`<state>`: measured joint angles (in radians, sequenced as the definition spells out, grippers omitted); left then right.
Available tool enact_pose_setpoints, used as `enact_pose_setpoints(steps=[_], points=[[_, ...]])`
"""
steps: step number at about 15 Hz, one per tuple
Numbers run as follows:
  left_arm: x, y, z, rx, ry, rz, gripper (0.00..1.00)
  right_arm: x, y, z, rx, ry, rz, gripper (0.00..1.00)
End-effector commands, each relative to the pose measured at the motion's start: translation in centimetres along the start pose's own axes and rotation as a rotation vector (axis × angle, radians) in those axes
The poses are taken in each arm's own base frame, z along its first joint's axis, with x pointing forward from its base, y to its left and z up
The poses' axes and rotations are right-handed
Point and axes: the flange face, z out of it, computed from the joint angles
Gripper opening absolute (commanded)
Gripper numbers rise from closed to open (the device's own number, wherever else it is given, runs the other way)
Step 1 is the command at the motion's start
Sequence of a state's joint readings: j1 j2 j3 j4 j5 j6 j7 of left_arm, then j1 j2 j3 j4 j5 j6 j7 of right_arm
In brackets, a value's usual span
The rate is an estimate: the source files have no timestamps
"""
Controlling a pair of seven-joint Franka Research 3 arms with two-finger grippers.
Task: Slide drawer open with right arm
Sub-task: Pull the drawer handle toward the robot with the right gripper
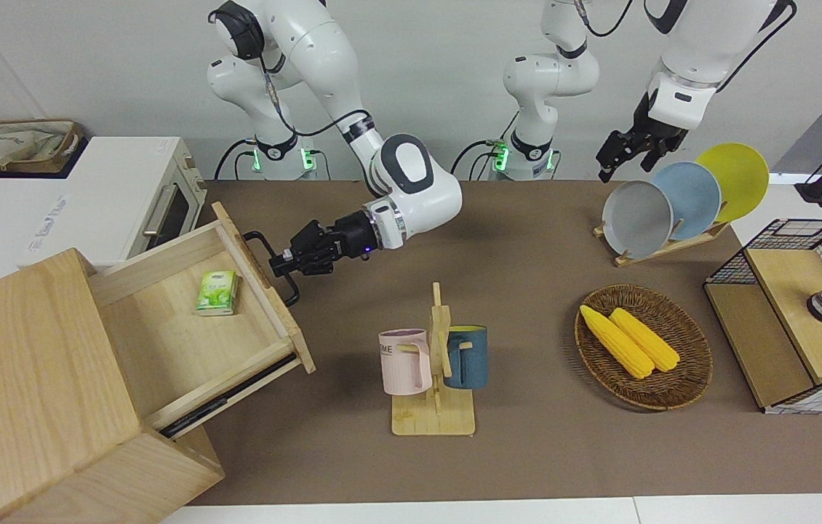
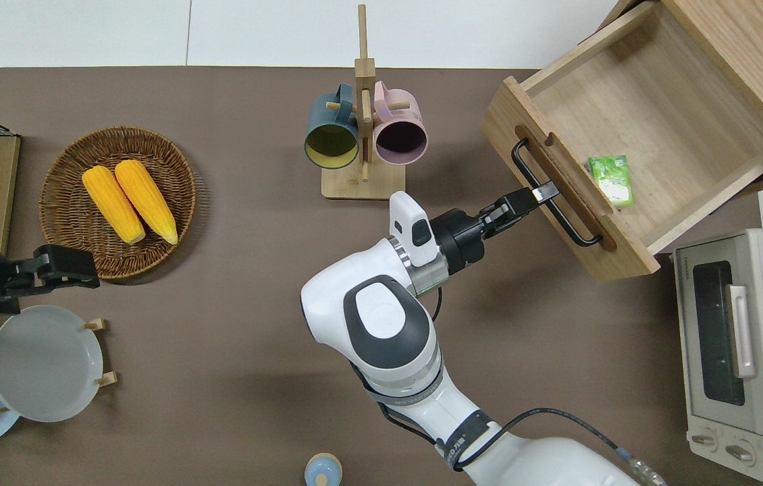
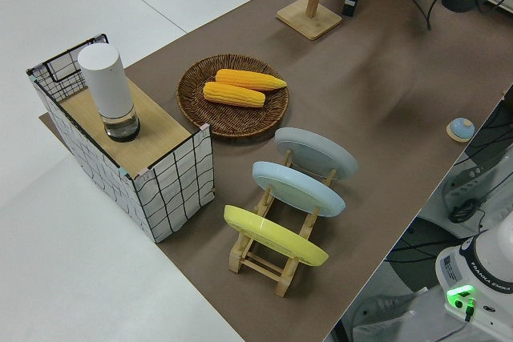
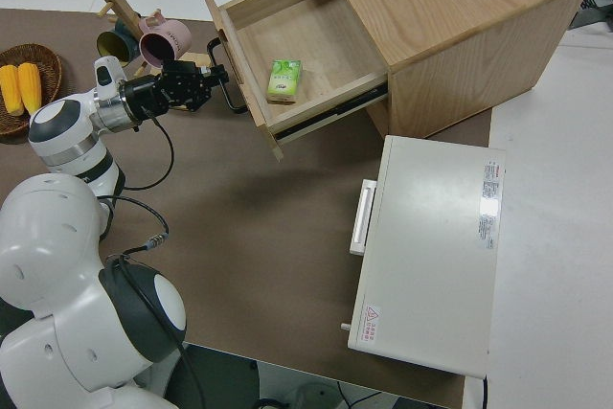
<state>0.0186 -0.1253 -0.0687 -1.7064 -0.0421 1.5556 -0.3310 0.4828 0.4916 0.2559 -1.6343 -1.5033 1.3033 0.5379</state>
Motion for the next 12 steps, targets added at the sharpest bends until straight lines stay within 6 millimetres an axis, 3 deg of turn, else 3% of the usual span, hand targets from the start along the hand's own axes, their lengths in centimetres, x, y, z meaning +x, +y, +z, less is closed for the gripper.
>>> enact_pose_setpoints(steps=[1,6,9,10,11,12], points=[[-0.35,-0.30,-0.44,0.001,-0.005,0.004,0.99,0.18,1.84,-1.89,-0.007,-0.011,0.002,0.000],[-0.33,-0.30,-0.45,0.000,-0.004,0.004,0.99,0.20,1.71,-2.42,-0.009,-0.009,0.001,0.002],[-0.35,-0.30,-0.44,0.001,-0.005,0.004,0.99,0.25,1.31,-2.60,-0.010,-0.007,-0.002,0.148],[-0.33,-0.30,-0.45,0.000,-0.004,0.004,0.99,0.25,1.31,-2.60,-0.010,-0.007,0.000,0.416],[-0.35,-0.30,-0.44,0.001,-0.005,0.004,0.99,0.27,1.32,-2.62,-0.010,-0.005,0.005,0.804],[-0.33,-0.30,-0.45,0.000,-0.004,0.004,0.99,0.29,1.41,-2.45,-0.010,-0.006,0.013,0.986]])
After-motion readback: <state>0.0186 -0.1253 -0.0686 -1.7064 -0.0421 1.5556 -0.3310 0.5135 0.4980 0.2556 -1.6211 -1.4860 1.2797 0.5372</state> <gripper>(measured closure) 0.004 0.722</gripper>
